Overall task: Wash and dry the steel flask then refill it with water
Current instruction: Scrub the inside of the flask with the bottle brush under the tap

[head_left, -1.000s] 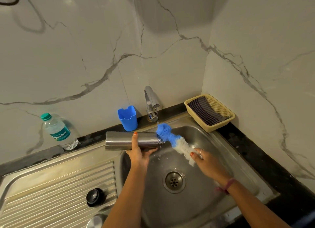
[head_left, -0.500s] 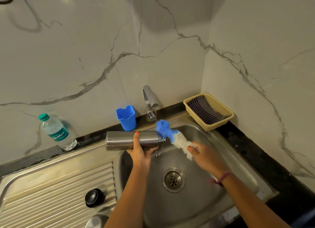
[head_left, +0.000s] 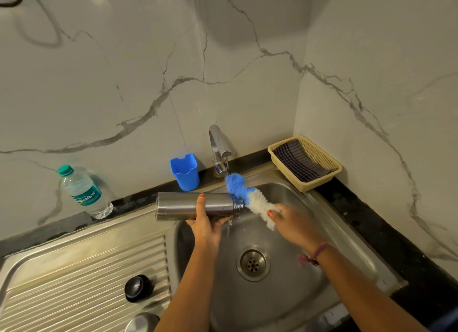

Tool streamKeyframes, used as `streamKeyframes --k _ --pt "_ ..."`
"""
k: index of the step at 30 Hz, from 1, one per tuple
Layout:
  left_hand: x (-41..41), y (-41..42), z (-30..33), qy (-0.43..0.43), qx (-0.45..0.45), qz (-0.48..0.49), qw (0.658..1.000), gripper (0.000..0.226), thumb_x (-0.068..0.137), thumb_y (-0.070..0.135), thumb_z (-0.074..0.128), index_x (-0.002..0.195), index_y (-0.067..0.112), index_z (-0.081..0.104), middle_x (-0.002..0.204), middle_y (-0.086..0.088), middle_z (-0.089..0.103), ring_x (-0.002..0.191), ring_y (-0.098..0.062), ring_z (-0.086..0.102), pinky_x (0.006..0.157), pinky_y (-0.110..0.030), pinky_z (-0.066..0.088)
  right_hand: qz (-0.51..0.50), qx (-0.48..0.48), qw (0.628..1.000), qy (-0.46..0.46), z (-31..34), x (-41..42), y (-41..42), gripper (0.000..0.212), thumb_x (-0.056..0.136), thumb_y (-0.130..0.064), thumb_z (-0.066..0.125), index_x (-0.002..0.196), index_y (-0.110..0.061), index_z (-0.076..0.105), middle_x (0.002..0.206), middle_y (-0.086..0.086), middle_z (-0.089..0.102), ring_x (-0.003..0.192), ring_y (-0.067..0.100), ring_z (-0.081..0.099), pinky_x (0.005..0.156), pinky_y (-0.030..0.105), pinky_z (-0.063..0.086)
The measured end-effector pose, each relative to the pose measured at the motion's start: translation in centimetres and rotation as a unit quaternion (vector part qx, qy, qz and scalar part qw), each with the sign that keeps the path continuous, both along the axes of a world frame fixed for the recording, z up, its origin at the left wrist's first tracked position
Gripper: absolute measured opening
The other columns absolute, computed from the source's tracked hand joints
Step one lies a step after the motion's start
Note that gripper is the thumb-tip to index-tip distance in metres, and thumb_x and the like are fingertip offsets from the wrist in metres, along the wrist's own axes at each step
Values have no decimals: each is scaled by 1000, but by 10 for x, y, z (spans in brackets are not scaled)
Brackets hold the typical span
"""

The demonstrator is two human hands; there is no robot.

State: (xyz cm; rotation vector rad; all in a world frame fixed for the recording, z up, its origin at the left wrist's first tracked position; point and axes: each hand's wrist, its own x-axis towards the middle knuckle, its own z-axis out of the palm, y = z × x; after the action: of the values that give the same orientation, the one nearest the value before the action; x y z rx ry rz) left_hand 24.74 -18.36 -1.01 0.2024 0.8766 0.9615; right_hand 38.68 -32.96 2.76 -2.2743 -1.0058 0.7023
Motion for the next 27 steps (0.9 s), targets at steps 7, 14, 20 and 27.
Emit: streamKeyframes --k 7,14,20,27 --pt "-2 11 0 -16 10 17 1000 79 89 21 71 151 26 22 127 -11 54 111 -34 58 98 -70 43 -11 -6 999 44 0 4 -13 37 100 -37 42 129 -17 54 107 0 64 93 14 59 79 29 46" --pt "1 10 -2 -16 1 10 1000 83 88 21 72 152 26 19 127 -13 53 122 -38 55 97 -71 44 -18 8 999 34 0 0 -6 36 100 -38 41 130 -21 53 105 -2 63 88 12 58 73 27 43" --pt "2 7 -3 3 9 -6 1000 76 89 18 71 149 25 25 132 -14 53 123 -38 55 99 -69 44 -37 -5 999 33 -7 -3 -8 40 100 -39 41 131 -18 51 112 3 65 92 14 59 78 30 47" --pt "2 10 -7 14 25 -9 1000 76 88 19 72 149 23 27 136 -13 53 113 -34 60 97 -70 44 -36 -4 999 29 -2 -5 -5 40 99 -39 41 132 -19 51 113 2 65 97 17 61 84 32 50"
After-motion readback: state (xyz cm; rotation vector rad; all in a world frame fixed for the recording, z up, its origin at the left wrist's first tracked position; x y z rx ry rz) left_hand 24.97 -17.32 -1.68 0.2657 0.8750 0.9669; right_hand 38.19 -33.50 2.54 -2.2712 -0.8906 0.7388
